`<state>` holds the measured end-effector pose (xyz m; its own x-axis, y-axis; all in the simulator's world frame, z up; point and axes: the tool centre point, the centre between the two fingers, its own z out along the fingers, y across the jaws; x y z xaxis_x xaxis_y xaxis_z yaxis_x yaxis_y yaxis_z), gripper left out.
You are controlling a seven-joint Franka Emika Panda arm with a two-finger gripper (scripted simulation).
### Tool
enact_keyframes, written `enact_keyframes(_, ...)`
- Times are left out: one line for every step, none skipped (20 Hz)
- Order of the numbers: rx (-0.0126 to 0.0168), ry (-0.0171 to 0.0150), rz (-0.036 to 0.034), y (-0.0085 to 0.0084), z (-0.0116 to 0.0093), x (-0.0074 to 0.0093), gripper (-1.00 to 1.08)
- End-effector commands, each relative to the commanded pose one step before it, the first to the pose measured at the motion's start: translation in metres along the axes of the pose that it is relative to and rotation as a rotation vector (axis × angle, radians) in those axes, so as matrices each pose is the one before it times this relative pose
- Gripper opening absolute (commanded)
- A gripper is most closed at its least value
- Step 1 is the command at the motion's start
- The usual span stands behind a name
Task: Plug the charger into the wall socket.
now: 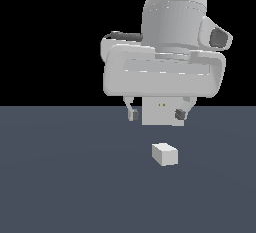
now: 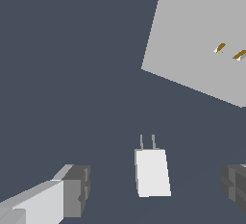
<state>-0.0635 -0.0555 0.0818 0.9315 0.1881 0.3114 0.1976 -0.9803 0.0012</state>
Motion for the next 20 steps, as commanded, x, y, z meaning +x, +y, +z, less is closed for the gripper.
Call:
enact_keyframes(0.00345,0.01825,-0.00984,0.00262,0.00455,-0.00340,1.00)
enact_keyframes(0.00136,0.00566,-0.00317,0.00092,0.00163,-0.00120,1.00)
enact_keyframes(0.00127,0.00513,-0.00296,0.00085,0.00154,-0.00111,1.00)
enact_keyframes(0.00120,0.00468,-0.00276,0.00078,0.00143,-0.00102,1.00)
enact_keyframes(0.00112,0.00430,-0.00255,0.00071,0.00132,-0.00093,1.00)
enact_keyframes(0.00101,0.00384,-0.00228,0.00066,0.00122,-0.00085,1.00)
enact_keyframes(0.00093,0.00348,-0.00206,0.00057,0.00107,-0.00075,1.00)
enact_keyframes(0.00082,0.00306,-0.00181,0.00049,0.00093,-0.00065,1.00)
enact_keyframes(0.00069,0.00251,-0.00151,0.00046,0.00084,-0.00058,1.00)
enact_keyframes(0.00060,0.00214,-0.00132,0.00035,0.00068,-0.00047,1.00)
enact_keyframes(0.00046,0.00159,-0.00104,0.00031,0.00059,-0.00040,1.00)
enact_keyframes(0.00037,0.00121,-0.00089,0.00020,0.00042,-0.00028,1.00)
enact_keyframes(0.00024,0.00068,-0.00066,0.00014,0.00032,-0.00021,1.00)
enact_keyframes(0.00000,0.00000,0.00000,0.00031,0.00027,-0.00023,1.00)
enact_keyframes(0.00000,0.00000,0.00000,0.00011,-0.00007,-0.00004,1.00)
enact_keyframes(-0.00008,-0.00111,-0.00043,-0.00029,0.00013,0.00009,1.00)
enact_keyframes(-0.00013,-0.00067,0.00012,-0.00007,-0.00010,0.00008,1.00)
enact_keyframes(0.00000,0.00000,0.00000,-0.00006,-0.00015,0.00007,1.00)
enact_keyframes(-0.00007,-0.00016,0.00067,0.00027,0.00019,-0.00026,1.00)
enact_keyframes(0.00000,0.00000,0.00000,0.00000,0.00024,-0.00011,1.00)
